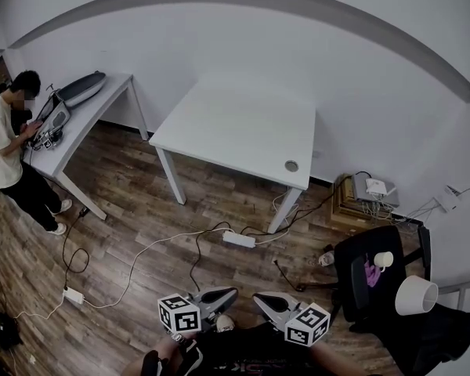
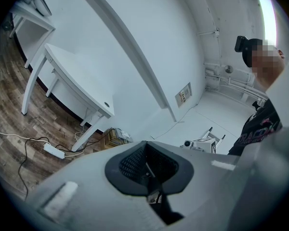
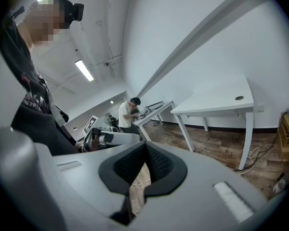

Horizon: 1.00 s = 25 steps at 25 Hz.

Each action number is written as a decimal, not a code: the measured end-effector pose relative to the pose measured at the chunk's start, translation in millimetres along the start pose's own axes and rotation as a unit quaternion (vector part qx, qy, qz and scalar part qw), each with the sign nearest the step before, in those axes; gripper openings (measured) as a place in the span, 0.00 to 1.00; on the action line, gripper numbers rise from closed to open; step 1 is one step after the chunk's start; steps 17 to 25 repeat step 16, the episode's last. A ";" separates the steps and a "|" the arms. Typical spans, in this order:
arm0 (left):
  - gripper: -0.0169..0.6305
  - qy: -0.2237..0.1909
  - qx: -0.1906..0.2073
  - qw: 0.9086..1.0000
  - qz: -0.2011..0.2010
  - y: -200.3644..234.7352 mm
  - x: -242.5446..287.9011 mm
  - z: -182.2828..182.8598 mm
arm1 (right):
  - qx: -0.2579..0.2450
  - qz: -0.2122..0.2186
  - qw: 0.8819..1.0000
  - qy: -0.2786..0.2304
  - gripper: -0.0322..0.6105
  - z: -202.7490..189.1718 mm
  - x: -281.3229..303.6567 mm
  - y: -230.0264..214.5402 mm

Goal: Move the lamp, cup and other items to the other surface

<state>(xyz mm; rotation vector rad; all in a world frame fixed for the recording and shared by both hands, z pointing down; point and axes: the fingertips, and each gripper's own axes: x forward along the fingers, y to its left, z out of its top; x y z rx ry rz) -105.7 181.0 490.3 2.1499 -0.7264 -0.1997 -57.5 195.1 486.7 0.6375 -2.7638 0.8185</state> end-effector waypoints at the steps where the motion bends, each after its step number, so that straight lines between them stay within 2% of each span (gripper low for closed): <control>1: 0.01 0.000 0.001 1.000 0.000 -0.2 0.1 -0.6 | -0.001 0.000 1.000 -0.001 0.05 0.0 -0.2 0.2; 25: 0.01 0.001 0.003 1.000 0.000 -2.3 0.1 -6.3 | -0.004 0.001 1.000 0.000 0.05 -4.9 -2.8 0.9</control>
